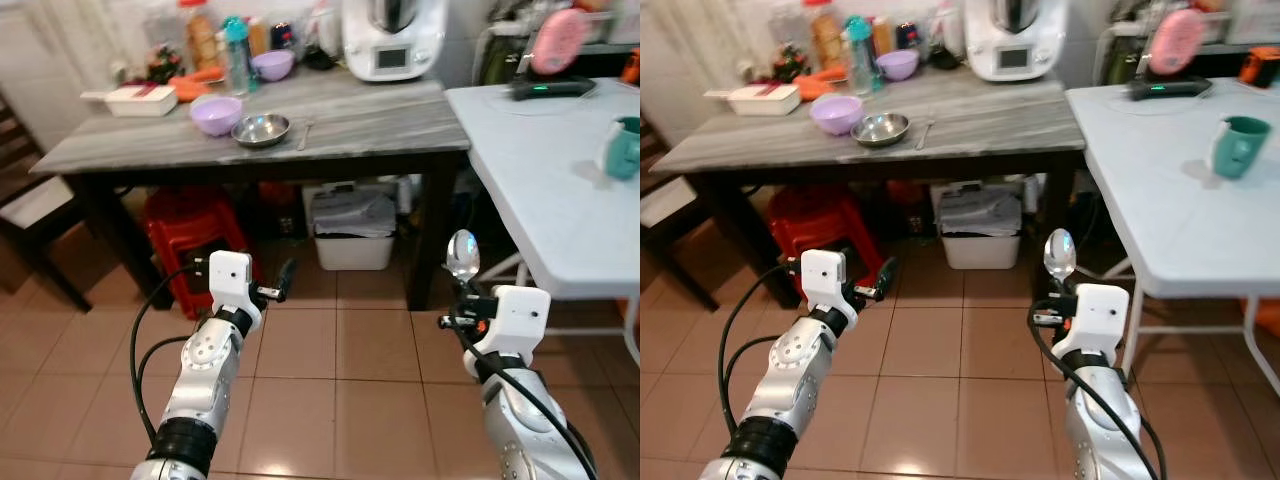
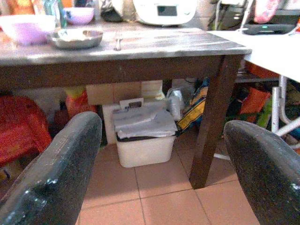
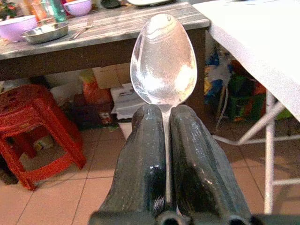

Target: Setting the table

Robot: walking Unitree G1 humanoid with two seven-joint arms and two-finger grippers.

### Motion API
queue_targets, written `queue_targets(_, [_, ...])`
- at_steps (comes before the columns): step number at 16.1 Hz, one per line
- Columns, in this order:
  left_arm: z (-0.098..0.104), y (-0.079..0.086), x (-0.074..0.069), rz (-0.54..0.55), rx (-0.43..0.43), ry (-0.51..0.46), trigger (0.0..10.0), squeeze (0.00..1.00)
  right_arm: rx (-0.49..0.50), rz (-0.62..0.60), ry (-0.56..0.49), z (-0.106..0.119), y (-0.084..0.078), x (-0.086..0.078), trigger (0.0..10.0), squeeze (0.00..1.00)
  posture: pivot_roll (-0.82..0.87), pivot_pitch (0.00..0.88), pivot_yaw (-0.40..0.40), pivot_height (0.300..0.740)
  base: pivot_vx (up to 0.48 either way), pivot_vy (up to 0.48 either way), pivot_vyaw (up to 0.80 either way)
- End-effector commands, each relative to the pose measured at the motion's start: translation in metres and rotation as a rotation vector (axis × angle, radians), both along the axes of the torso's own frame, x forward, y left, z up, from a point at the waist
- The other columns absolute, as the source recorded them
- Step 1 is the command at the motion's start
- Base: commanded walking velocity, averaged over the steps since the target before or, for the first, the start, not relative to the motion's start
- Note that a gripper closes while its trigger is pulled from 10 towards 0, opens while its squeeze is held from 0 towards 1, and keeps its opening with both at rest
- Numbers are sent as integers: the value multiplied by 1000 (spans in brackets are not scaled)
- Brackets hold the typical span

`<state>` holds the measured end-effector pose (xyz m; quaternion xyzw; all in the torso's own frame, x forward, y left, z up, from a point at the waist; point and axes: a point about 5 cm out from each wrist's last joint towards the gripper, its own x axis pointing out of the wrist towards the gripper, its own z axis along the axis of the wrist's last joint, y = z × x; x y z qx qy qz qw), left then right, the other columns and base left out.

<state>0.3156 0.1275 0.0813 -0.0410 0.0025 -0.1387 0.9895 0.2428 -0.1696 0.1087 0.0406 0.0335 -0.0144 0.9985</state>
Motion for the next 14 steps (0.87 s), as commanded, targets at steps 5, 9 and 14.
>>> queue_targets(5, [-5, 33, -10, 110, 84, -27, 10000, 0, 6, 15, -54, 6, 6, 0, 10000, 0, -130, 0, 78, 740, 0, 87, 0])
queue_targets(9, [-7, 27, -24, 52, 146, -63, 10000, 0, -8, 18, -78, 9, 6, 0, 10000, 0, -129, 0, 81, 740, 0, 0, 0])
queue_targets(14, [-12, 47, -32, 100, 149, -36, 10000, 0, -27, -22, -85, 6, -5, -11, 10000, 0, -125, 0, 81, 740, 0, 0, 0])
